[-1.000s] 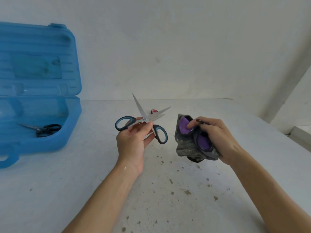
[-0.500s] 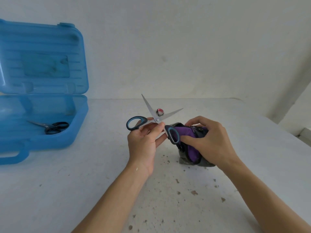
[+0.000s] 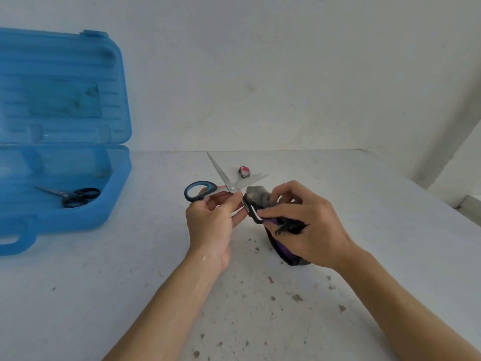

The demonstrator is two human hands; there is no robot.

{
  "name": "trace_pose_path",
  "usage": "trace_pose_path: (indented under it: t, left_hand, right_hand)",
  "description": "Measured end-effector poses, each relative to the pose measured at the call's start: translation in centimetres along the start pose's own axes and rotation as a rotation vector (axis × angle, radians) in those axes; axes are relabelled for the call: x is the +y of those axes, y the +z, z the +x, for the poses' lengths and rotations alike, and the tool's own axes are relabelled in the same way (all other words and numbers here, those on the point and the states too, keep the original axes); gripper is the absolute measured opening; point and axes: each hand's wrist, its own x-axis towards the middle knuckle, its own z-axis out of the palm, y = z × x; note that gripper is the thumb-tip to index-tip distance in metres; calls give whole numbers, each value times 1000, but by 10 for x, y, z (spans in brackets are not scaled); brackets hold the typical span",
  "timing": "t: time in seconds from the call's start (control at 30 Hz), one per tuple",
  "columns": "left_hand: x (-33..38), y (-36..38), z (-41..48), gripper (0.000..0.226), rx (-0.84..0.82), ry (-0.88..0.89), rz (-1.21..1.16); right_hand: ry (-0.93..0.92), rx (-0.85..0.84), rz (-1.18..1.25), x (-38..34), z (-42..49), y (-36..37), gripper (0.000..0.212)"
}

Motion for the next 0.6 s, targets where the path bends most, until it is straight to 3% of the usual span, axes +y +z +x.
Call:
trace_pose_path:
  t: [0.17, 0.3, 0.47, 0.6]
  left_hand:
    - [-2, 4, -8, 2, -14, 31, 53]
    - [0, 2, -5, 11, 29, 80, 76]
    - [-1, 6, -10, 6, 16, 90, 78]
    - [1, 4, -8, 7, 27, 110, 94]
  right_hand:
    - [-13, 40, -74, -1, -2, 8, 24]
    - [25, -68, -74, -7, 2, 12, 27]
    - [14, -12, -175, -9, 1, 12, 22]
    - [53, -94, -148, -7, 0, 12, 30]
